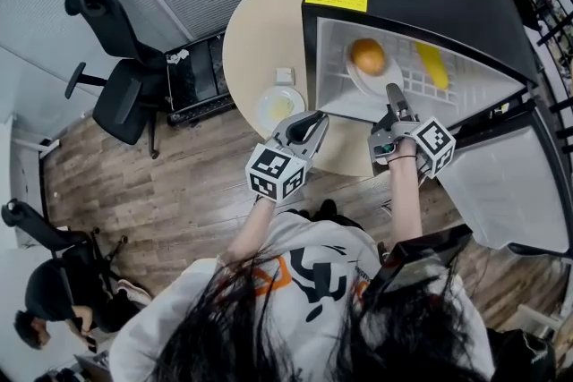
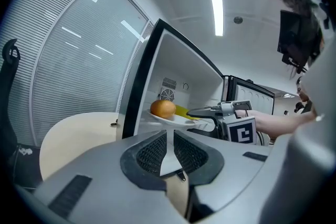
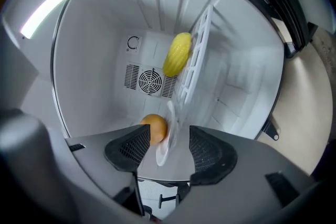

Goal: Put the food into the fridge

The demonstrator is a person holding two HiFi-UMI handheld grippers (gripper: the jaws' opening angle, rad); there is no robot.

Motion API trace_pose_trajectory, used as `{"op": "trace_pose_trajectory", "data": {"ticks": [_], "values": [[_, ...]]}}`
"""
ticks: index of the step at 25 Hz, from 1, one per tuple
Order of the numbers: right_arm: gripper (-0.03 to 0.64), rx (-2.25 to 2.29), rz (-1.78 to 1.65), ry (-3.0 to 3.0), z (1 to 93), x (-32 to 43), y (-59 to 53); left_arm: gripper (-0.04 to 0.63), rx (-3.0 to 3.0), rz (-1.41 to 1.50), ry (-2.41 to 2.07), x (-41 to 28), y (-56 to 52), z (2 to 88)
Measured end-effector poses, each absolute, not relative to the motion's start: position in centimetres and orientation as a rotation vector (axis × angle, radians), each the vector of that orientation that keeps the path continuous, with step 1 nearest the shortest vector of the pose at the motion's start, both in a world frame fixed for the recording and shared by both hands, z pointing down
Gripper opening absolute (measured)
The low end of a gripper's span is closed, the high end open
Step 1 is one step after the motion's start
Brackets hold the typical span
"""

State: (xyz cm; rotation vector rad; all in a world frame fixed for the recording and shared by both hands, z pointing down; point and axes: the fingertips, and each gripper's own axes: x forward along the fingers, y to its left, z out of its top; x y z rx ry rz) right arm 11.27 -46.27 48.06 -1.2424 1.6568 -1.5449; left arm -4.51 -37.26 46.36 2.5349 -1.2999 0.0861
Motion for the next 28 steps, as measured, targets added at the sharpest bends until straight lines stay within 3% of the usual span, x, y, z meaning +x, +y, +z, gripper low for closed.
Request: {"op": "trace_pose_trajectory", "data": {"ticks": [6, 9, 12, 28], "values": [[0.222, -1.261, -1.528, 1.699, 48.0, 12.0, -44.0, 0.049, 2.525, 0.093, -1.308, -4.8, -37.3, 46.6], [0.086, -1.265, -1.527, 1.698, 48.2, 12.0, -43.7, 0.049, 2.524, 0.094, -1.308, -4.8, -37.3, 46.7], [0.05, -1.284, -1.519, 1.717, 47.9, 12.0, -43.8, 0.048, 2.525, 0.095, -1.304, -4.7, -37.3, 46.8], [0.044, -1.284, -1.518, 1.721, 47.9, 9.9, -47.0, 0.049, 2.506, 0.115, -1.329, -5.6, -37.2, 47.2]]}}
